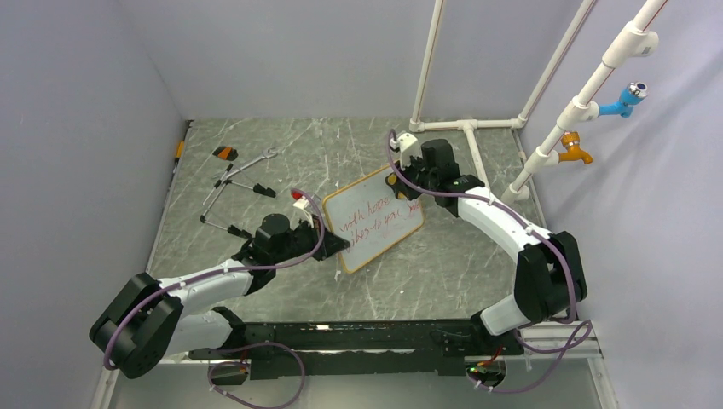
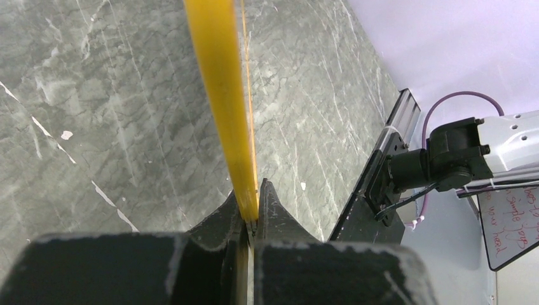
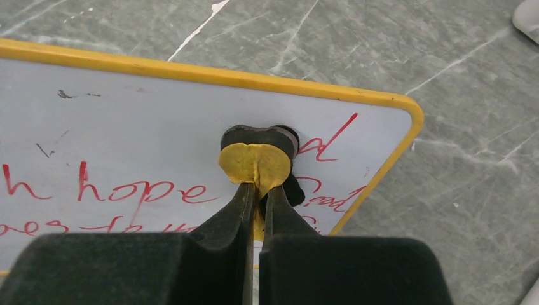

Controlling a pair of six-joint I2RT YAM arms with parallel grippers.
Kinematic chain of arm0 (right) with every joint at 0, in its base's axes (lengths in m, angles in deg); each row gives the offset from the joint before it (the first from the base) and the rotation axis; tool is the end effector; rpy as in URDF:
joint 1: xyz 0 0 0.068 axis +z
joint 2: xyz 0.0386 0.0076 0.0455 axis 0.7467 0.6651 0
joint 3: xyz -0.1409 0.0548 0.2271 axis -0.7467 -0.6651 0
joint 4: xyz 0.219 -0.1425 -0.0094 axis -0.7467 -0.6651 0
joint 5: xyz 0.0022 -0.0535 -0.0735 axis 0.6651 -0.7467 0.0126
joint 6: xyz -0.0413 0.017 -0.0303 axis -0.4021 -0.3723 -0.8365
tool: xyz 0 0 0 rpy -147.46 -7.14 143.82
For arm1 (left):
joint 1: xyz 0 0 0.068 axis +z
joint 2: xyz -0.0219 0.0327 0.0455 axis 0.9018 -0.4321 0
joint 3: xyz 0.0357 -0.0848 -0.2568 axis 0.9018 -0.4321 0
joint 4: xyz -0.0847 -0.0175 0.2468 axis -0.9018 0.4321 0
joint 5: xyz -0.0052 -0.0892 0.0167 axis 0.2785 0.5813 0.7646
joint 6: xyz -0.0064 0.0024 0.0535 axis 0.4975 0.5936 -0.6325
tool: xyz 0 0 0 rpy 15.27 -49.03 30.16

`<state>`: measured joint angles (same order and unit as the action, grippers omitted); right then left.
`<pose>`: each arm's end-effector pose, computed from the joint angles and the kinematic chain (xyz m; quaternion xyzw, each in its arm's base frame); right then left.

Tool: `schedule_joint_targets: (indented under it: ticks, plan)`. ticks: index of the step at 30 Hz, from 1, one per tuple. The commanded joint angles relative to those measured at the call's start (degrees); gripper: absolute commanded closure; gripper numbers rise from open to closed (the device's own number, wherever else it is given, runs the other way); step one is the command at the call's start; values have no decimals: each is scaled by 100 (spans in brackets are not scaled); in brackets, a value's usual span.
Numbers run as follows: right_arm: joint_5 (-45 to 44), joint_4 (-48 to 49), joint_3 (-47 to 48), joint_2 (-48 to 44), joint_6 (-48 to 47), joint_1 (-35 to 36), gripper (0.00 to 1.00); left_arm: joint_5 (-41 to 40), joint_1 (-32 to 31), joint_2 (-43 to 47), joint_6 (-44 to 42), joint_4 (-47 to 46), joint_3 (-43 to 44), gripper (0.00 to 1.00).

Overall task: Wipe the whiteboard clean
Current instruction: Erase the whiteboard at the center of the board.

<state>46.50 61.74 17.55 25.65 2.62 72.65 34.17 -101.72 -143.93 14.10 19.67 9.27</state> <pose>0.3005 0.1448 0.2683 -0.3244 0.8236 0.1518 0.4398 0.1775 -0.1529 0.1942 0.1303 0.7732 -0.4858 0.3861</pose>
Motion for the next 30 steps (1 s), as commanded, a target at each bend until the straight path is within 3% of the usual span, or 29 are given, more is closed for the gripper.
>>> schedule_joint_targets:
  ticks: [1,4,6,10,15,18,25,27,30]
  plan:
    - [830,-156,166,241,-632,-25,100,1121,-164,-42,-659,-69,194,100]
    - [2013,-536,211,219,-1083,-21,100,1186,-167,-108,-683,-73,235,100]
    - [2249,-491,203,162,-995,-12,100,1226,-168,-162,-680,-124,236,100]
    - [1119,21,169,120,-204,-40,100,1332,-165,-259,-656,-196,266,100]
    - [-95,312,104,126,-52,-60,100,1463,-163,-380,-631,-296,334,100]
    - [-20,45,223,263,-313,-56,100,1502,-158,-467,-607,-330,404,100]
    - [1663,-446,220,167,-948,59,100,1554,-162,-575,-563,-512,463,100]
    - [1572,-314,158,45,-945,115,100,1586,-165,-599,-589,-530,471,100]
    - [463,5,144,114,-629,126,100,1613,-163,-608,-551,-759,308,100]
